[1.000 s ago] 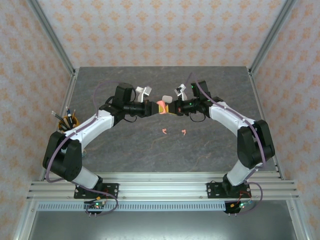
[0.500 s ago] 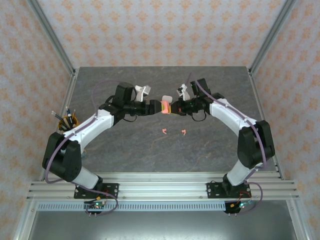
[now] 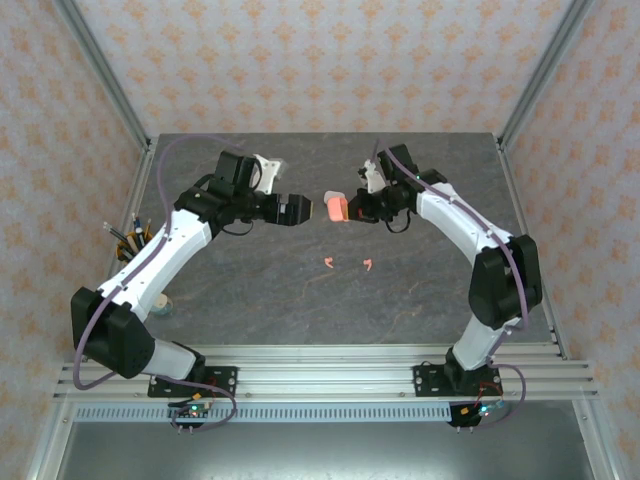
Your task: Insert wireless bluetooth earbuds into charging case
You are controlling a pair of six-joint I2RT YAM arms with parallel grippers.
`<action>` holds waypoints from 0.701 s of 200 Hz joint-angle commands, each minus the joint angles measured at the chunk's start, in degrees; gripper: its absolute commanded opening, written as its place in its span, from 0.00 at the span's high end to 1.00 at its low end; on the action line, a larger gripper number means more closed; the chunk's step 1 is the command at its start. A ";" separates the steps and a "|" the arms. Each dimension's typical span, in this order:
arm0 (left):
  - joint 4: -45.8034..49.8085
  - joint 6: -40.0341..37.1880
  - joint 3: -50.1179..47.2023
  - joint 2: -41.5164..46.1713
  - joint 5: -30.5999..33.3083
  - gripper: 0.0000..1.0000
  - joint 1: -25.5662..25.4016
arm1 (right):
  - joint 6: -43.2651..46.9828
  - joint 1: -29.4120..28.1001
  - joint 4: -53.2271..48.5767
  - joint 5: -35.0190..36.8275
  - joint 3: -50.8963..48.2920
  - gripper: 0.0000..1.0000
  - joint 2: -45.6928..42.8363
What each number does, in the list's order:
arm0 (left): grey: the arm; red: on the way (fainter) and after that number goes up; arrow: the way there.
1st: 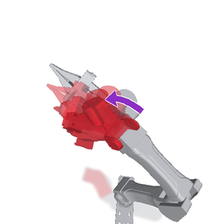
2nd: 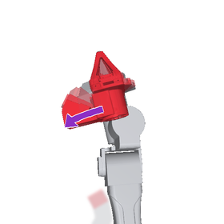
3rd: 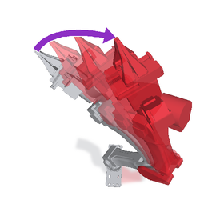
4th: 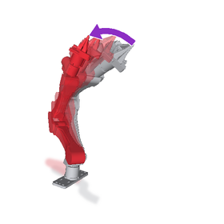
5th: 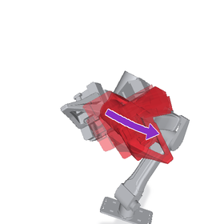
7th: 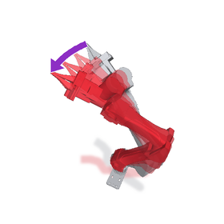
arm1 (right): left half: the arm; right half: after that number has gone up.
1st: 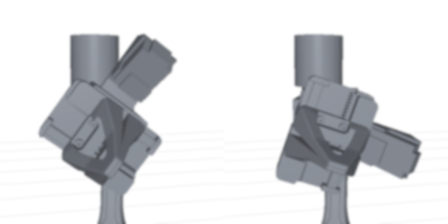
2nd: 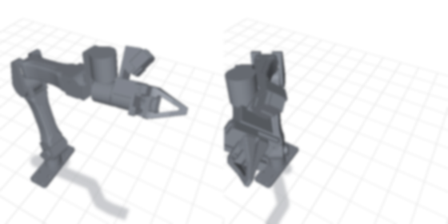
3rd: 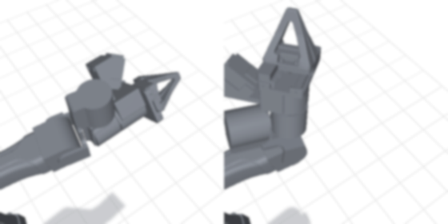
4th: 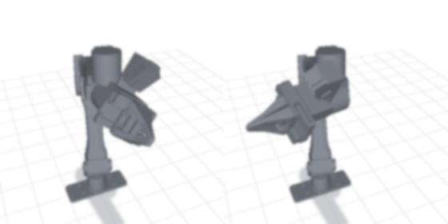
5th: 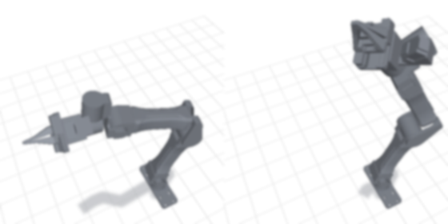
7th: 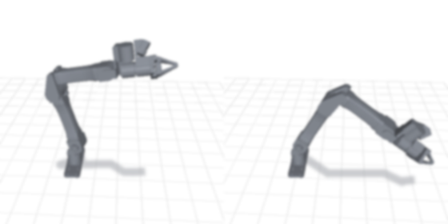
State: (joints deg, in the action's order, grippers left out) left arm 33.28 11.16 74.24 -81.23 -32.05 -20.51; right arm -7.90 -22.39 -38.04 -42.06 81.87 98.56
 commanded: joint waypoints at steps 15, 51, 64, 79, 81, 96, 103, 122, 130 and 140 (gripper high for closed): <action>6.40 -5.07 1.75 2.68 16.04 0.00 0.20 | 2.36 0.06 -5.54 4.72 4.43 1.00 1.10; 0.99 -3.71 -2.16 3.98 27.14 0.00 0.21 | 3.99 -1.10 -9.18 8.67 8.42 1.00 2.28; -2.07 -4.25 -4.37 4.98 29.50 0.00 0.21 | 4.92 -1.90 -11.11 10.82 10.34 1.00 2.92; -4.51 -5.47 -6.05 5.88 31.18 0.00 0.21 | 5.82 -2.88 -13.02 13.25 12.34 1.00 3.68; -4.77 -5.52 -6.21 5.97 31.44 0.00 0.21 | 5.91 -2.95 -13.15 13.48 12.59 1.00 3.79; -6.44 -5.96 -7.38 6.64 34.02 0.00 0.30 | 6.55 -3.76 -14.60 15.28 14.32 1.00 4.47; -7.09 -6.49 -7.92 6.94 34.86 0.00 0.24 | 6.74 -4.12 -15.16 16.05 15.08 1.00 4.74; -7.70 -8.02 -8.59 7.37 36.17 0.00 0.37 | 7.24 -4.97 -16.37 17.40 16.88 1.00 5.50; -8.01 -8.83 -9.00 7.71 36.71 0.00 0.46 | 7.48 -5.31 -16.93 18.04 17.79 1.00 5.88; -9.01 -9.38 -9.90 8.37 37.54 0.00 0.55 | 7.83 -5.70 -17.77 18.82 18.90 1.00 6.43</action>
State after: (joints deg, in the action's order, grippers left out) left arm 28.29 4.84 65.93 -75.33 0.38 -20.49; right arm -2.02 -27.29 -51.68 -27.62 97.49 103.55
